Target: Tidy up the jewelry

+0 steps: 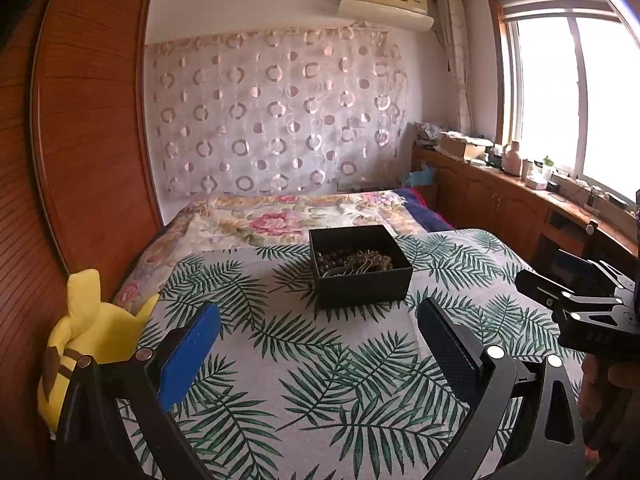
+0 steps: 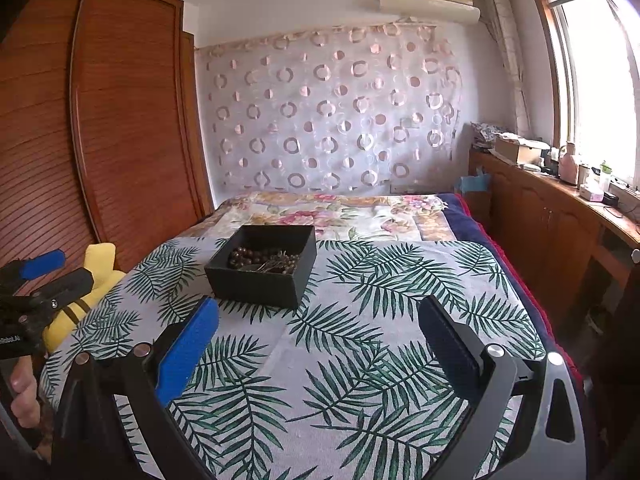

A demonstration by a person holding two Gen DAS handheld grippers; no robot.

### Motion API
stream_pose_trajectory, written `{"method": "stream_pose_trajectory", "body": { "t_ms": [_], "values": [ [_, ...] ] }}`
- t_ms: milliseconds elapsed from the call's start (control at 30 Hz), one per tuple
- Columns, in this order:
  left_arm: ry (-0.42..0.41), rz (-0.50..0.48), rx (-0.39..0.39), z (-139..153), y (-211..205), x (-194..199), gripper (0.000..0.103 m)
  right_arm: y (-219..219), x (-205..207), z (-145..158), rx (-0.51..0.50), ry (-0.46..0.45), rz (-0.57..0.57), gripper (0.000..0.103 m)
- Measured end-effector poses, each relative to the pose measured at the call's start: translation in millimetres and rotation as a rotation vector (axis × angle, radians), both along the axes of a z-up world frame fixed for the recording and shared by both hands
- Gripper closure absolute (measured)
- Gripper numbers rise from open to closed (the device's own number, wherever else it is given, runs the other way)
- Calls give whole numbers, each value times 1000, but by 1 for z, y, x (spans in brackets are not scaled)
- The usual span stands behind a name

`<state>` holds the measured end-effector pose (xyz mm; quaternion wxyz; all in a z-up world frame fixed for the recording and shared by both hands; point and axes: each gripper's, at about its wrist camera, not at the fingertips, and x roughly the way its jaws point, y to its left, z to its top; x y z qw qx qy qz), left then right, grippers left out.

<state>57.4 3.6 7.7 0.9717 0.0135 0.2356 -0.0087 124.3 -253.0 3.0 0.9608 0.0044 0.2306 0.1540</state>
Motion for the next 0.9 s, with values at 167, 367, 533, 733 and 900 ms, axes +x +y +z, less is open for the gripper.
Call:
{"method": "stream_pose_trajectory", "body": {
  "t_ms": [167, 367, 533, 733, 900],
  "values": [
    [-6, 2, 4, 6, -2, -3, 8, -3, -1, 0, 0, -3, -2, 3],
    [-7, 2, 3, 7, -2, -4, 8, -3, -2, 2, 2, -3, -5, 3],
    [-7, 0, 3, 8, -2, -4, 8, -4, -2, 1, 2, -3, -6, 3],
    [-8, 1, 3, 9, -3, -4, 8, -3, -2, 1, 3, -3, -6, 3],
    [-8, 1, 4, 8, -2, -4, 8, -4, -2, 1, 1, -4, -5, 3]
  ]
}}
